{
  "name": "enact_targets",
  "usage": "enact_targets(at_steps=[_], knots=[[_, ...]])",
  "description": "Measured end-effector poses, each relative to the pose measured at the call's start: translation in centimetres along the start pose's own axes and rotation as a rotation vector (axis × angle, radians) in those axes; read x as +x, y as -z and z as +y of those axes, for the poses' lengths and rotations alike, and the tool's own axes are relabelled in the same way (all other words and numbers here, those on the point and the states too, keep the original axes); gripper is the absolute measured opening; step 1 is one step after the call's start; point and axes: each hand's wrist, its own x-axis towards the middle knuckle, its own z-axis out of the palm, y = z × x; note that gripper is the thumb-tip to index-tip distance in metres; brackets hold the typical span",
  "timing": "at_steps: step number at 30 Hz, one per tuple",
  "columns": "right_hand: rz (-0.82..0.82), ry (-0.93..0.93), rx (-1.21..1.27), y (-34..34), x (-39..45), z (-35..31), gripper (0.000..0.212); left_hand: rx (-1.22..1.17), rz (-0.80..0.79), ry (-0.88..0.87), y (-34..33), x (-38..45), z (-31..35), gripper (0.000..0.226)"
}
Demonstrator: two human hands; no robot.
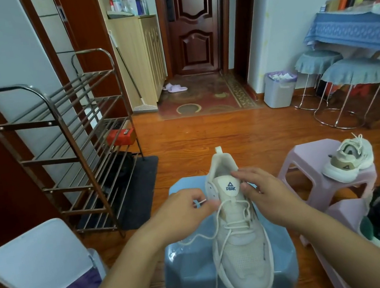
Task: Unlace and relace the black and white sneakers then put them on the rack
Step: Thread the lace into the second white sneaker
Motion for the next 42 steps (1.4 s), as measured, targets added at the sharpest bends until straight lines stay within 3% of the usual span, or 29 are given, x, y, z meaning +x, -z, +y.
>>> enact_targets(at_steps=[5, 7, 10, 12, 19, 21, 24, 28, 31, 37, 42], knots=[[0.012, 0.013, 0.004, -0.2, -0.1, -0.1, 0.038, 0.291, 0.059, -0.118, -1.5, -0.9, 1.9, 0.026], [0.01, 0.007, -0.029, 0.0, -0.1, 0.0, 0.039, 0.18, 0.16, -0.112, -0.4, -0.7, 1.6, 0.023], [0.008, 0.003, -0.094, 0.1, -0.1, 0.0, 0.04, -0.216, 0.461, 0.022, 2.5, -0.6, -0.4, 0.027], [0.01, 0.001, -0.151, 0.0, -0.2, -0.1, 0.04, -0.261, 0.548, 0.133, 3.4, -0.8, -1.8, 0.032], [0.009, 0.005, -0.254, -0.1, -0.4, -0.4, 0.041, -0.209, 0.506, 0.282, 3.1, -0.6, -3.8, 0.032], [0.012, -0.001, -0.242, -0.1, -0.3, -0.4, 0.041, -0.194, 0.451, 0.301, 3.3, -0.8, -3.6, 0.024], [0.034, -0.002, -0.164, -0.3, -0.5, -0.6, 0.041, -0.064, 0.343, 0.359, 3.0, -1.2, -3.8, 0.032], [0.162, 0.098, -0.126, -0.3, -1.0, -1.4, 0.036, 0.015, 0.361, 0.251, 2.7, -1.6, -3.5, 0.027], [0.198, 0.223, -0.228, -1.1, -1.4, -2.1, 0.018, -0.089, 0.349, 0.14, 1.9, -2.2, -2.2, 0.024], [0.169, 0.337, -0.277, -2.8, -2.2, -3.0, 0.011, -0.385, 0.347, 0.106, 0.3, -2.2, -0.8, 0.016], [0.216, 0.231, -0.17, -2.2, -2.1, -2.4, 0.012, -0.443, 0.307, 0.096, -1.0, -1.3, -0.4, 0.008]])
